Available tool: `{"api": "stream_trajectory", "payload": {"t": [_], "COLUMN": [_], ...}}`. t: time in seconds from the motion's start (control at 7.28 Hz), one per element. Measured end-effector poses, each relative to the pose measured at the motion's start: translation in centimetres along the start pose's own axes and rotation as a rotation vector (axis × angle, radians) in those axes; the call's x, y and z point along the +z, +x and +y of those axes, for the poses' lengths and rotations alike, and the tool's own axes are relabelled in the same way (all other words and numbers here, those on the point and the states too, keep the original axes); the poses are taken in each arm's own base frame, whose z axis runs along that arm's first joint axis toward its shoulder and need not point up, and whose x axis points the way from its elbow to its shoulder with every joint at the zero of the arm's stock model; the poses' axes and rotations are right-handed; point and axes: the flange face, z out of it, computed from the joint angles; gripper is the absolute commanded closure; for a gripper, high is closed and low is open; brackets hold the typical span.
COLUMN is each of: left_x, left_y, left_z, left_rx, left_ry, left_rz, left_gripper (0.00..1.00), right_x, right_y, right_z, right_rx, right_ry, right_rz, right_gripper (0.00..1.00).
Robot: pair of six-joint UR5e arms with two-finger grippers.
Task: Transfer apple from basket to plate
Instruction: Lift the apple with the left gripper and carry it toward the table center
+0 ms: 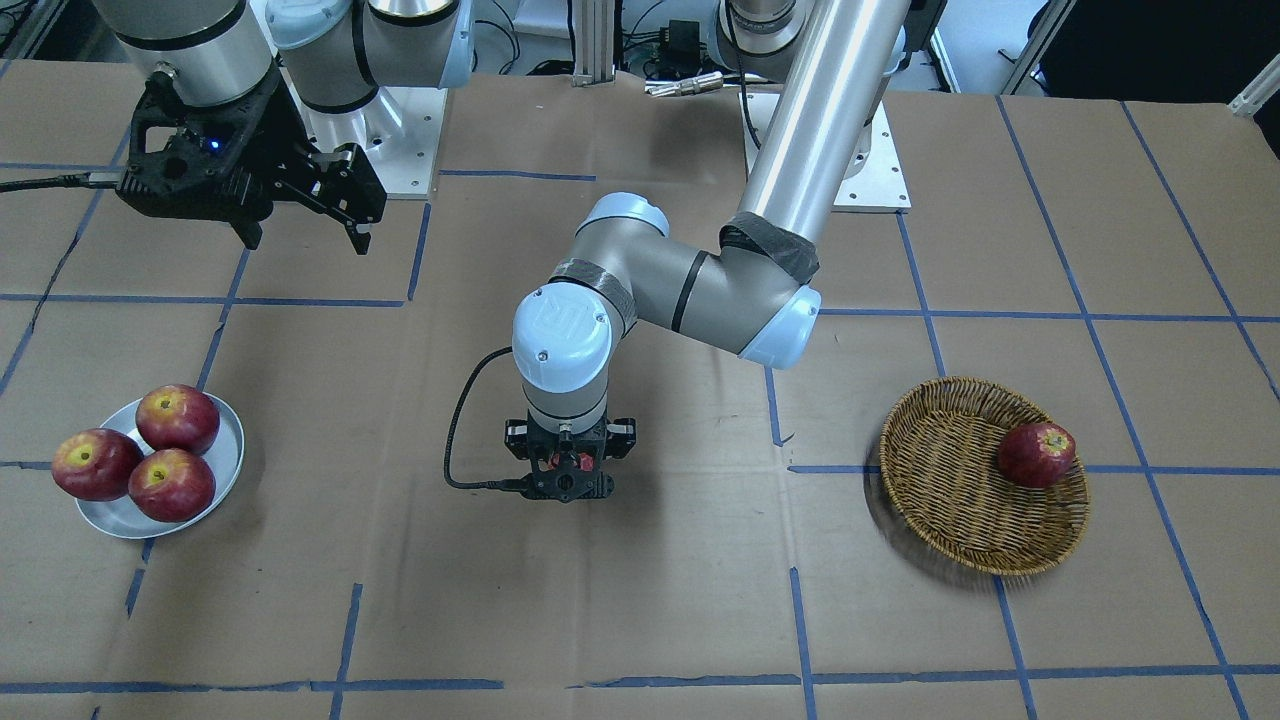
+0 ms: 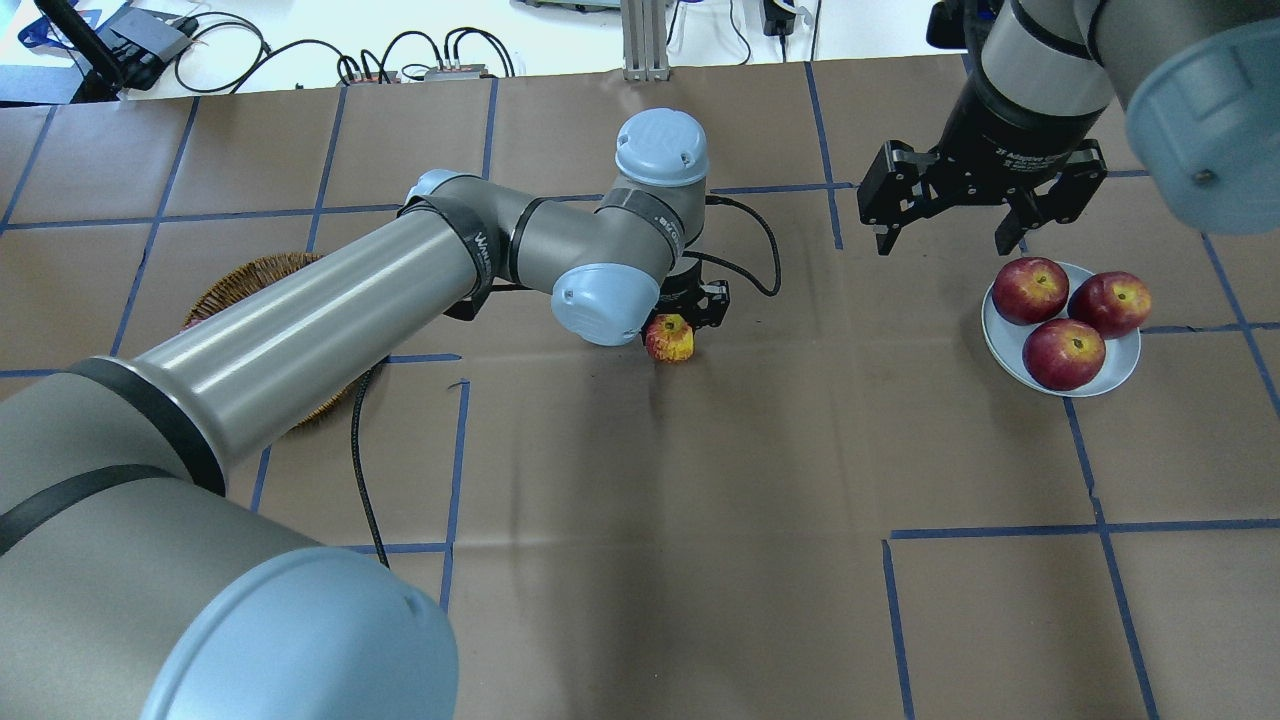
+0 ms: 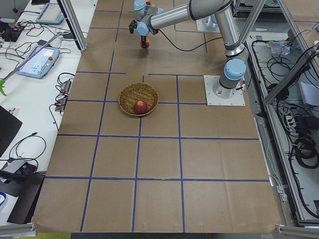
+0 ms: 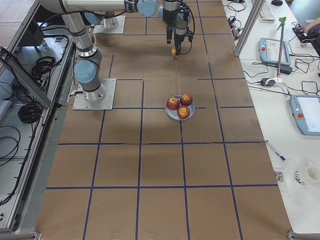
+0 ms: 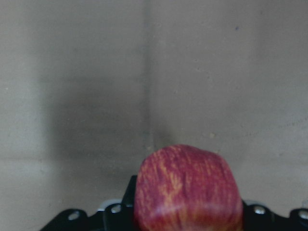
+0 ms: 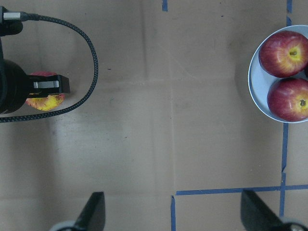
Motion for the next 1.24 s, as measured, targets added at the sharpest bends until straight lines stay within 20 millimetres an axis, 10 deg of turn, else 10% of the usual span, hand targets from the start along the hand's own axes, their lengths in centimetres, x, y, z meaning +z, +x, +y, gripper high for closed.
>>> {"api": "stream_trajectory", "payload": {"t": [0.55, 0.96, 1.24], "left_x": [0.5, 0.8, 1.0], "left_y": [-0.5, -0.7, -1.2], "left_z": [0.1, 0.1, 0.0], "left_rx": [0.018, 0.017, 0.008], "left_ry": [-0.010, -0.016, -0.023], "left_rz": [-0.007, -0.013, -0.014], "left_gripper": [0.42, 0.01, 0.01], "right_x": [0.0, 0.0, -0.1], "right_y": [0.0, 0.0, 0.0], "right_z": [0.0, 0.0, 0.0], "right_rx": [0.000, 0.000, 0.000], "right_ry": [0.001, 0.001, 0.002], "right_rz": [0.000, 0.000, 0.000], "right_gripper": [0.00, 0.00, 0.00]}}
